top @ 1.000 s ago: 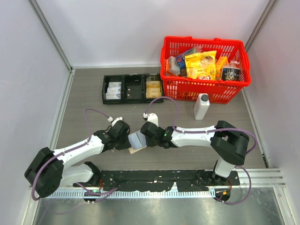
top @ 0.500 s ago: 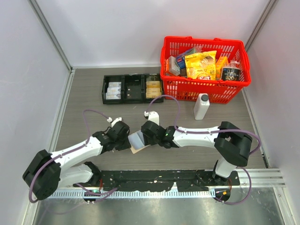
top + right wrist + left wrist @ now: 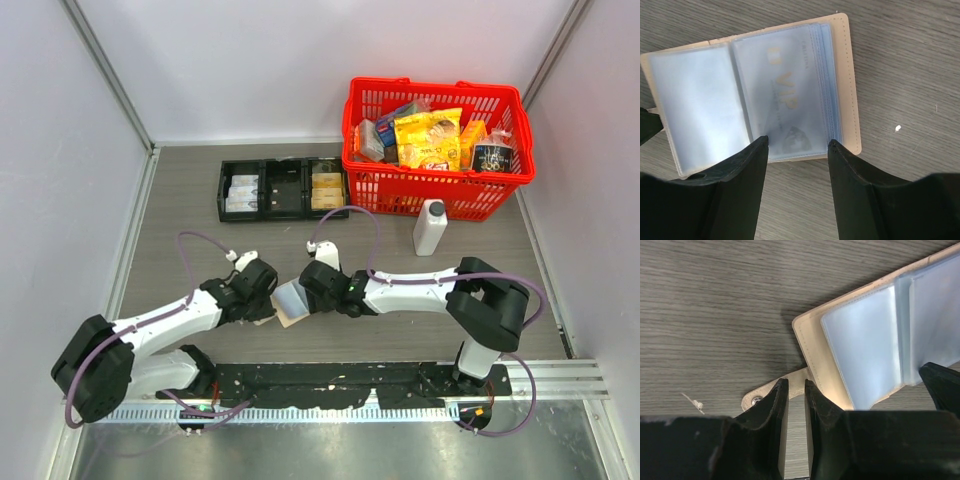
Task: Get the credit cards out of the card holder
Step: Remove the credit card from the card holder.
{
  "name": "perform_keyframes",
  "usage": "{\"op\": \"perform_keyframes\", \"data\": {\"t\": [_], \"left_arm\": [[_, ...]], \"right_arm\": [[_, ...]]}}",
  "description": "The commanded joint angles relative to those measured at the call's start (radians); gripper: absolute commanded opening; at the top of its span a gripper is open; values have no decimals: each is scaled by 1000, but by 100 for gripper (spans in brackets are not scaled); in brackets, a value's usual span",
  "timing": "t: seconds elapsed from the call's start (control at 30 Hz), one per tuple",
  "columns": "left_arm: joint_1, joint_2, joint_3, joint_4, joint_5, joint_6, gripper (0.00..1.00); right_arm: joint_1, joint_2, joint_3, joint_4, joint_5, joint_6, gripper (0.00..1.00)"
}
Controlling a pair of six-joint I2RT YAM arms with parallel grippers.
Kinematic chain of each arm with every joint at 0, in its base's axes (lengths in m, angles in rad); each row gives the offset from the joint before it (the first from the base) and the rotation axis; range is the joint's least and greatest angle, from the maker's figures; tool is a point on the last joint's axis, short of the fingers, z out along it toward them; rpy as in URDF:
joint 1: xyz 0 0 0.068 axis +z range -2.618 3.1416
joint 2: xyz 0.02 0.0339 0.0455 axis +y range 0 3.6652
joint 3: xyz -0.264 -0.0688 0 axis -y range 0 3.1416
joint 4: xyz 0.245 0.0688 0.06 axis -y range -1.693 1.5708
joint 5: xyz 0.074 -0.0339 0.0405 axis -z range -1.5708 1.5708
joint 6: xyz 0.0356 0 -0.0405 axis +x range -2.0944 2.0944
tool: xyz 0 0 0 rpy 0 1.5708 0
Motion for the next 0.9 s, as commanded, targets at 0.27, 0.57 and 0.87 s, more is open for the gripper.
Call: {"op": "perform_keyframes", "data": {"t": [0.27,0.57,0.87], "left_arm": [[-4,38,-10,119,68,-11,18],[-19,56,-22,165,98,-28,16],[-27,45,-27,176,101,-38,16]], "right_arm": [[2,5,18,48,-58,12,52],[1,-42,-6,108,-89,-2,36],[-1,-91,-28,207,-169,-42,34]]}}
